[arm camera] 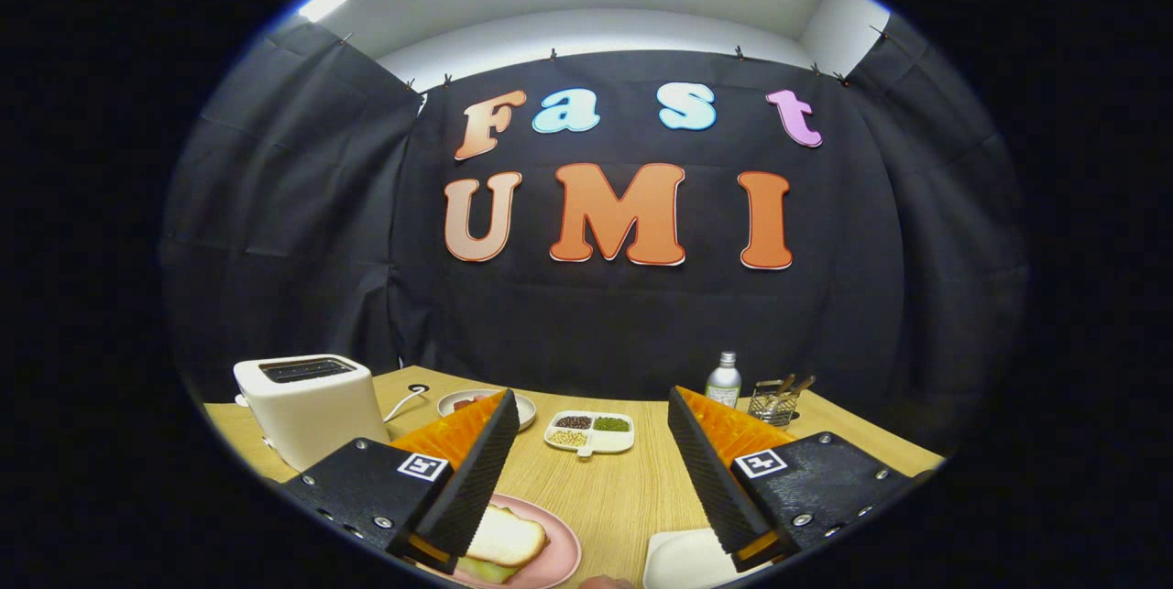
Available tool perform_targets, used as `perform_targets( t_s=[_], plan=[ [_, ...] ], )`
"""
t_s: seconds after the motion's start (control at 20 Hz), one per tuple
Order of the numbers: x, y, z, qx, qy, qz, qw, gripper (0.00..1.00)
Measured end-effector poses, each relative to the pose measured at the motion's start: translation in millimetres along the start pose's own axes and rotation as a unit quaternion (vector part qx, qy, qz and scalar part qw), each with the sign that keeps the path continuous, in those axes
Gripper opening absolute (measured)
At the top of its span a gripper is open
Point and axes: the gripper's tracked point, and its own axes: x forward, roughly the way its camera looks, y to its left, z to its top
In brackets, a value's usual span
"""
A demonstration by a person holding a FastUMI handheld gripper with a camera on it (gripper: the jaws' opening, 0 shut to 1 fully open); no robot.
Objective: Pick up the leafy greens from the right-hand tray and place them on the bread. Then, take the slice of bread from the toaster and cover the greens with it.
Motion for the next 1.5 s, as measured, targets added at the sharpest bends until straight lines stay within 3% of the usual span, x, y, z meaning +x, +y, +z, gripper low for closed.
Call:
perform_targets(
  t_s=[0.2, 1.5],
  plan=[
    [0, 0, 17, -0.034, -0.044, -0.008, 0.998, 0.98],
    [-6, 21, 24, -0.013, -0.068, 0.02, 0.997, 0.99]
  ],
)
